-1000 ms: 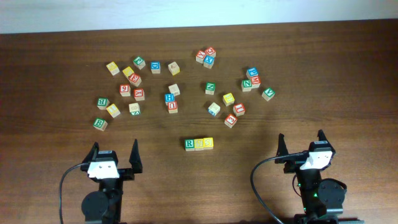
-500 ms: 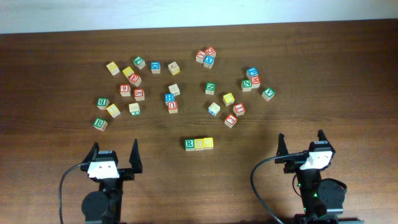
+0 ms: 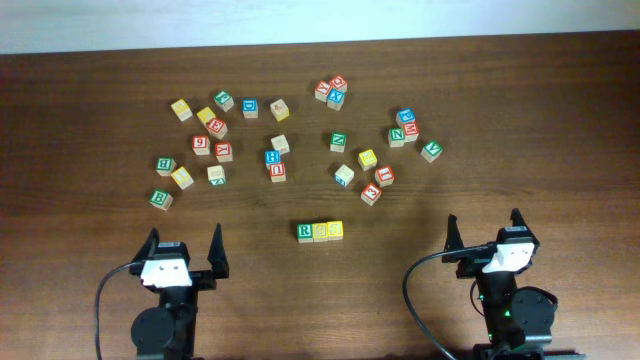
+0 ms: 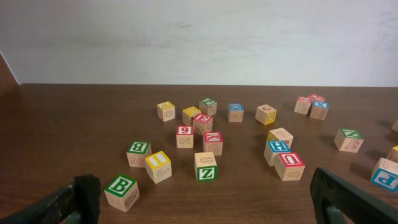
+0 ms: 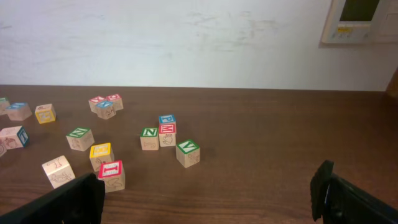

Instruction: Spell out RSS

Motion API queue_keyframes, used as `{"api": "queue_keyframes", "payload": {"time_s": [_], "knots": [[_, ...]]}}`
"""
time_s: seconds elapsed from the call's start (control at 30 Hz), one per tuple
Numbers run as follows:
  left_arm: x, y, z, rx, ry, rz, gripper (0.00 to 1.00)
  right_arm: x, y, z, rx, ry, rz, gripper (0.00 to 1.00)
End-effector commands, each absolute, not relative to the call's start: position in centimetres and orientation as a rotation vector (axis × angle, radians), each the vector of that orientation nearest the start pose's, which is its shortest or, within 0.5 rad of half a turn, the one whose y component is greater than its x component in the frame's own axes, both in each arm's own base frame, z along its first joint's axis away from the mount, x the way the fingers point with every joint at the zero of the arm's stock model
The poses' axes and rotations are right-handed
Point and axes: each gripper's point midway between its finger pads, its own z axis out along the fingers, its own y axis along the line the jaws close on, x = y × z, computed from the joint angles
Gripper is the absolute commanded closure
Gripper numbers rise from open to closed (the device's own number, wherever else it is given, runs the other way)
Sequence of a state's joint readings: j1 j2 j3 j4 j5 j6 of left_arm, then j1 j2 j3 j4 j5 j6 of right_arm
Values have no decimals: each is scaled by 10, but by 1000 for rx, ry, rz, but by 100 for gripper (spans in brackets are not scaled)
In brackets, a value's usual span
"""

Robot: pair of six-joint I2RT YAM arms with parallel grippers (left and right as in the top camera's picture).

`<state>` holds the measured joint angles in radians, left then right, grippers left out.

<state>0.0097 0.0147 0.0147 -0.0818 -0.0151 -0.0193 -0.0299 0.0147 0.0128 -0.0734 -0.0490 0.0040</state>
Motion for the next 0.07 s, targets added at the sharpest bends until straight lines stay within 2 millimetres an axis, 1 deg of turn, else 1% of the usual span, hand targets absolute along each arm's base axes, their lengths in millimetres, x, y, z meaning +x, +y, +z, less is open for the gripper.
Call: {"api": "queue_keyframes", "payload": {"time_s": [0.0,0.03], "knots": [[246,6,156,-40,1650,5,1,246,1,157,1,1645,27,2],[246,6,156,-40,1650,5,1,246,1,157,1,1645,27,2]]}}
